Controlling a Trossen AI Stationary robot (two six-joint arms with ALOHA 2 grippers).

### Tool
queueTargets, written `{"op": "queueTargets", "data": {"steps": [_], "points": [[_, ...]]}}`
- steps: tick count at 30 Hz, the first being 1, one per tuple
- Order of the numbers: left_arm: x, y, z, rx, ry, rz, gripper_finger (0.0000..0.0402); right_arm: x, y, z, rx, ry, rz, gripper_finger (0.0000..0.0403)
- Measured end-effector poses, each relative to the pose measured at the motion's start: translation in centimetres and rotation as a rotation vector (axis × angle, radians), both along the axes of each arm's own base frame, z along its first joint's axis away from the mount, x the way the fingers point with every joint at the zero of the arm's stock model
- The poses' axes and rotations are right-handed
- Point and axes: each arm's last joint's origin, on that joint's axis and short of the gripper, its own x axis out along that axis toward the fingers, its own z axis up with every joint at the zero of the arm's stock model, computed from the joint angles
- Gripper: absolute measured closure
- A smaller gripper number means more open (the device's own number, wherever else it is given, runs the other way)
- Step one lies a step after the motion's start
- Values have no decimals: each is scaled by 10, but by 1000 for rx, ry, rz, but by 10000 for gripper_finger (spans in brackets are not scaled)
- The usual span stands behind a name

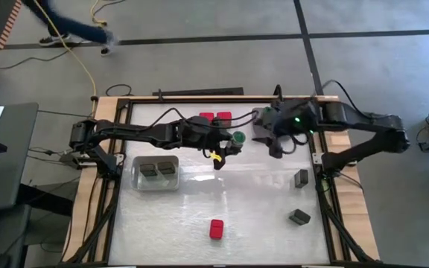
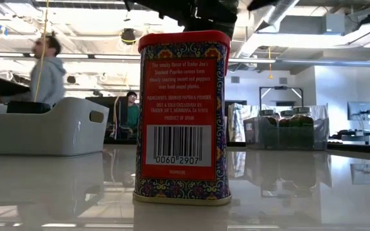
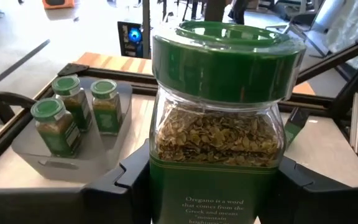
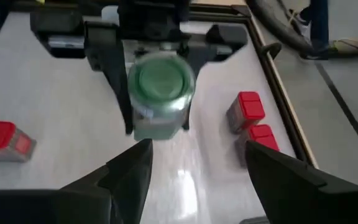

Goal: Sort spices by type
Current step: Put the green seasoning bottle into the black bin

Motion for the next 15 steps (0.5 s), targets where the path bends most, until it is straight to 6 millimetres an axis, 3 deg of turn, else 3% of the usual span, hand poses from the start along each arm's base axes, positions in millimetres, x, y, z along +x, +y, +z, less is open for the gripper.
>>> {"op": "queueTargets", "data": {"steps": [7,15], "points": [[0,0,0,0,3,0,206,42,-6,15,-46,121,88,117],[-1,0,-5,17,46,15,207,68,-9,12,-22,243,123,117]]}}
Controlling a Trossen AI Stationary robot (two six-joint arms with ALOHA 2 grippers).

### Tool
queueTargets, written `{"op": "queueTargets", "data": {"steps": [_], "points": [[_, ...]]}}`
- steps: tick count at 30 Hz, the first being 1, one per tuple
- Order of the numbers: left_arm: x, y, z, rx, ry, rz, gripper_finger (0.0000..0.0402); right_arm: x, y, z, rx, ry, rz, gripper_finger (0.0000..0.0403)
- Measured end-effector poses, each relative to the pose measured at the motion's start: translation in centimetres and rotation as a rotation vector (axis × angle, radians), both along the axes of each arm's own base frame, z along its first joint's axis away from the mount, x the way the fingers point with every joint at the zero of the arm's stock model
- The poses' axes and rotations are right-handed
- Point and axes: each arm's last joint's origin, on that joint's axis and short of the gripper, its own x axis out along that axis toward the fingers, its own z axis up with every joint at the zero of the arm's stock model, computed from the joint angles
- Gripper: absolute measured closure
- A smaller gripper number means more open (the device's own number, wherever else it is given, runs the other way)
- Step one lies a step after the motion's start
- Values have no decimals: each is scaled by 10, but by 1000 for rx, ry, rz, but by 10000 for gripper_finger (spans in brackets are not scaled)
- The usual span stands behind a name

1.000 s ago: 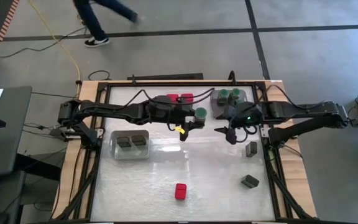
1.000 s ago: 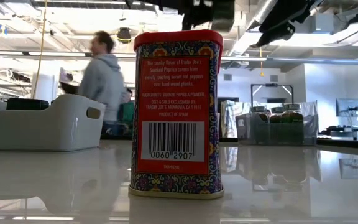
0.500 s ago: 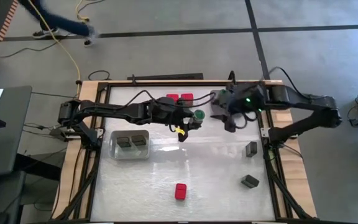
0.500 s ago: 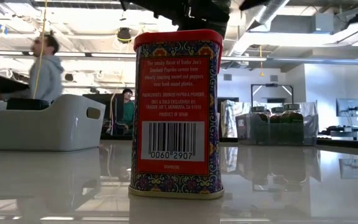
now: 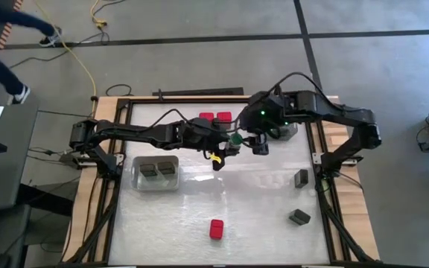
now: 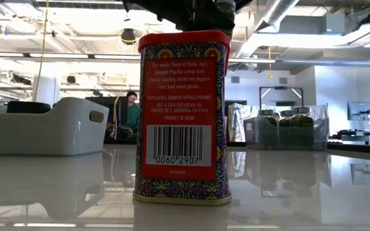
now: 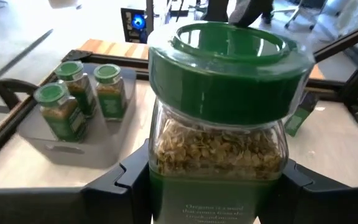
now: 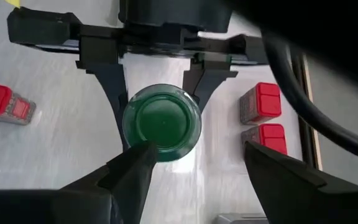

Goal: Sort spices by type
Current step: Put the green seasoning bottle into the black bin

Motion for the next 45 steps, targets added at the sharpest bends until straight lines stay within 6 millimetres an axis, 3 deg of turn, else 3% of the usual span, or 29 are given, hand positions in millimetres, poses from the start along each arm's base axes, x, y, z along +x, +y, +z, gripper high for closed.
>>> {"op": "queueTargets", "data": {"steps": [10,23,45], "points": [[0,0,0,32,15,4,207,-1,0,12,38,-32,20,117],[-1,0,-2,39,26,7,207,19,-1,-8,62,49,16,117],[-1,2,-1,47,24,44,207,6,-2,0,129,35,12,117]]}}
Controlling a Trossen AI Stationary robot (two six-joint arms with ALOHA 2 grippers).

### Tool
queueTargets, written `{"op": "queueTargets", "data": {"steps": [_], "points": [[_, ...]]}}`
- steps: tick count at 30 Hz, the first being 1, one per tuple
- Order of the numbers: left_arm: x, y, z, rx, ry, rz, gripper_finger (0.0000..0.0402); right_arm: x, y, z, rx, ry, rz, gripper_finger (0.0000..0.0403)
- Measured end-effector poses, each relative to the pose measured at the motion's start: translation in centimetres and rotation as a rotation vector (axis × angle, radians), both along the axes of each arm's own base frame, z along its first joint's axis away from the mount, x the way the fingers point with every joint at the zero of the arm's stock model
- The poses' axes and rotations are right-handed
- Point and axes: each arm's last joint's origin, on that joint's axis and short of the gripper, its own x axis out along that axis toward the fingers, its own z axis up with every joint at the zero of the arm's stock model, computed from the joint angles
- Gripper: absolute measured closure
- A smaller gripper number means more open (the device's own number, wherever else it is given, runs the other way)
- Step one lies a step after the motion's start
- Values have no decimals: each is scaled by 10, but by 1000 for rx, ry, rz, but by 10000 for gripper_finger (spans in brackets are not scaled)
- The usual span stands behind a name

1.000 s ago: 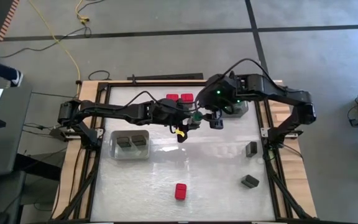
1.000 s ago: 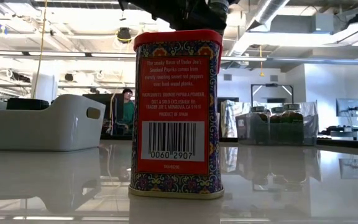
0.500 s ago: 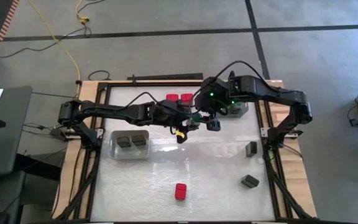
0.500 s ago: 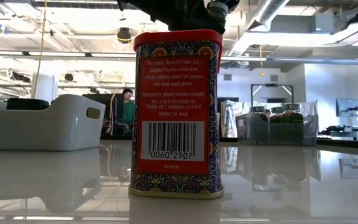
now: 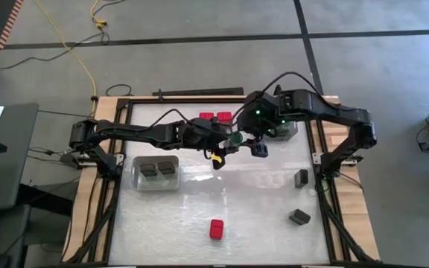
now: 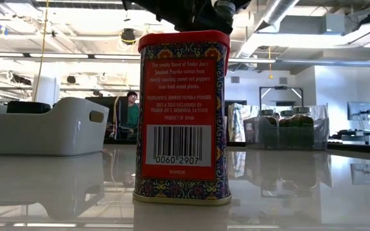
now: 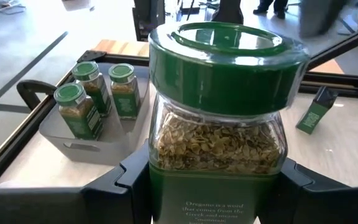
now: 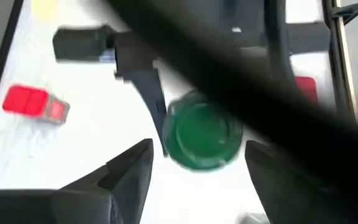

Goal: Sort spices by type
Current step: Put the green seasoning bottle into the black bin

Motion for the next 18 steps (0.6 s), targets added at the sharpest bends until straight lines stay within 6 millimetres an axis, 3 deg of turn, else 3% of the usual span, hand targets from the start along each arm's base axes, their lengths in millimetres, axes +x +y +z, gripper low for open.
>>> {"op": "queueTargets", "data": {"steps": [7,18], "points": [[0,0,0,-15,1,2,194,-26,-7,9,-24,48,7,117],[0,0,0,-12,-4,-2,204,-75,-14,28,44,63,-158,117]]}}
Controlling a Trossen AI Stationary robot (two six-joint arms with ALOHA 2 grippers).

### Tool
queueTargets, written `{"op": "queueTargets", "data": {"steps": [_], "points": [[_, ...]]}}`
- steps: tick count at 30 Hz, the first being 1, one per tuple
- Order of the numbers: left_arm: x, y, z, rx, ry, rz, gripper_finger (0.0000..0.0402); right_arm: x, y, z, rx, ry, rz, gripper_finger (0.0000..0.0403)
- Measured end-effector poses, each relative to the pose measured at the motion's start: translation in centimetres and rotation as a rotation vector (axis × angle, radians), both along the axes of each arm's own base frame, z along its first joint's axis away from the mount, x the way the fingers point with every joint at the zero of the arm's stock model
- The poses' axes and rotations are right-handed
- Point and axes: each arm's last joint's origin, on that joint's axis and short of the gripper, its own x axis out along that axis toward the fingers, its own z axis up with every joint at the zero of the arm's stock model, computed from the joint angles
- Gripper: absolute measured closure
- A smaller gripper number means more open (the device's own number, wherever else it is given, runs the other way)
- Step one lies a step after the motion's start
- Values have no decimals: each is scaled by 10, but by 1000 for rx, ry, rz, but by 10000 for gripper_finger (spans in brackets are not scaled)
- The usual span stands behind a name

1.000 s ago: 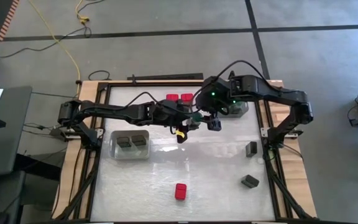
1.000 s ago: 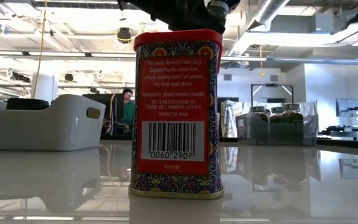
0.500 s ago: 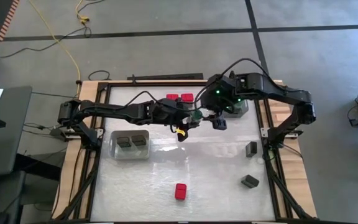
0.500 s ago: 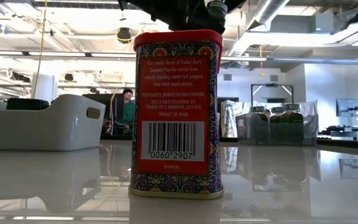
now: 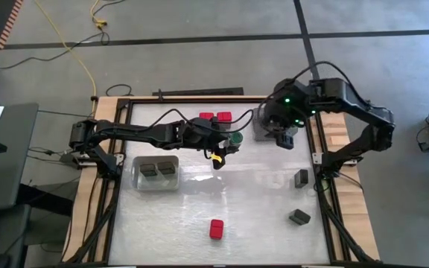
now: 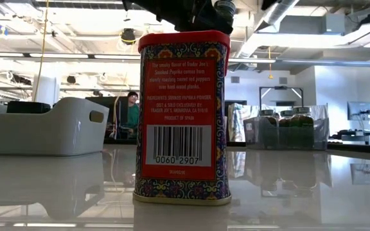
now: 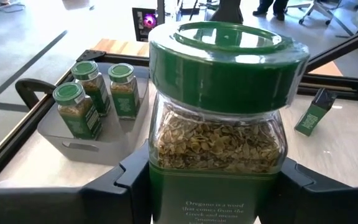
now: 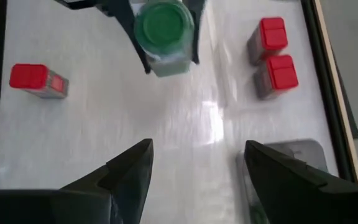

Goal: Sort spices by type
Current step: Put the green seasoning bottle into the black bin

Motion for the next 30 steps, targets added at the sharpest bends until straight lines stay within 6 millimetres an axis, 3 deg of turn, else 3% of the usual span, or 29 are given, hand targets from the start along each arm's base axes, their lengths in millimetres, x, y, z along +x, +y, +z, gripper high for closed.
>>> {"op": "queueTargets", "data": {"steps": [6,17,30], "points": [[0,0,0,0,0,0,200,-16,2,4,4,23,-9,117],[0,0,0,0,2,0,201,-18,1,3,32,34,-60,116],[0,0,0,1,4,-1,200,-4,-2,-50,68,221,-70,116]]}}
